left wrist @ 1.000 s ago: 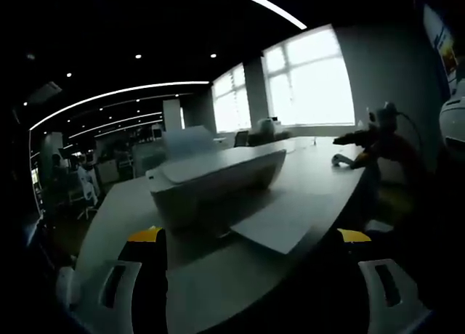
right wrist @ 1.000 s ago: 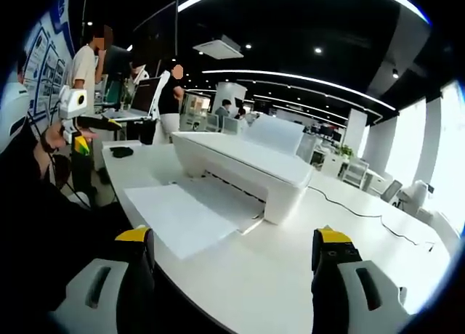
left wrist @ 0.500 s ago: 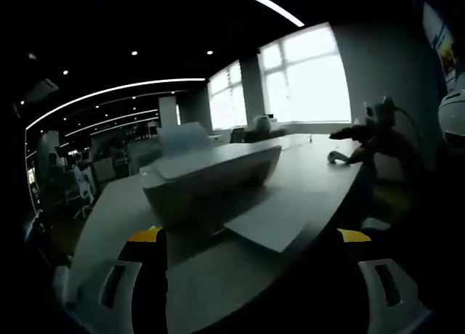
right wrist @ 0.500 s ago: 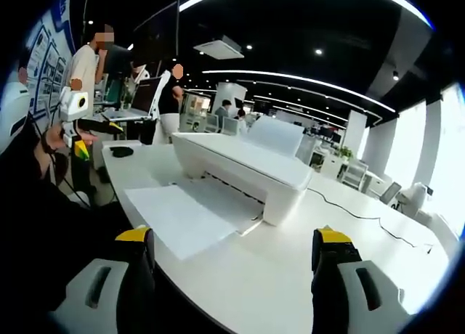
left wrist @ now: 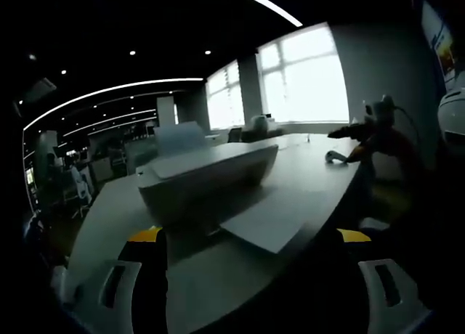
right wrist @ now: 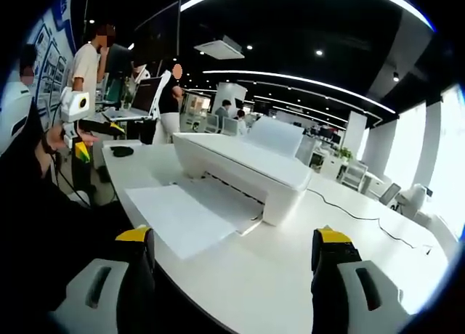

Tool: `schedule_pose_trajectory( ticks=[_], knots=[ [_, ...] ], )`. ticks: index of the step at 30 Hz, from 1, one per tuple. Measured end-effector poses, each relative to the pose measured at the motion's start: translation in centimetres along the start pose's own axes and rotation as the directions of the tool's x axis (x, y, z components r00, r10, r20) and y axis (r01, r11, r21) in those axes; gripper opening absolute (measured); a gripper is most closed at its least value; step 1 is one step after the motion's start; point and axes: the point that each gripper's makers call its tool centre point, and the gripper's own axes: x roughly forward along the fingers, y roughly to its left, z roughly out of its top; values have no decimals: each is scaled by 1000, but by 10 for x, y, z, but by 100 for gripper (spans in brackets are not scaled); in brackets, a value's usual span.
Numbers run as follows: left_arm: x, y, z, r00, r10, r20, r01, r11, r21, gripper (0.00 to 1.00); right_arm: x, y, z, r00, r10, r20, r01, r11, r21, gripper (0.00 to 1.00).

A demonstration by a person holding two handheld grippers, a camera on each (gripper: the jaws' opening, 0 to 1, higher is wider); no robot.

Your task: Remove the paper from the printer output slot and place it on top of the printer

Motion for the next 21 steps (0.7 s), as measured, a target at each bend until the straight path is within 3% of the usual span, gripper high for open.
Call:
schedule_pose_trajectory(
  ticks=[21],
  knots=[
    [6, -9, -2, 1000, -25, -9, 25, 1000, 7, 97, -1, 2, 1, 1000, -3, 0, 3, 1000, -5, 84]
  ],
)
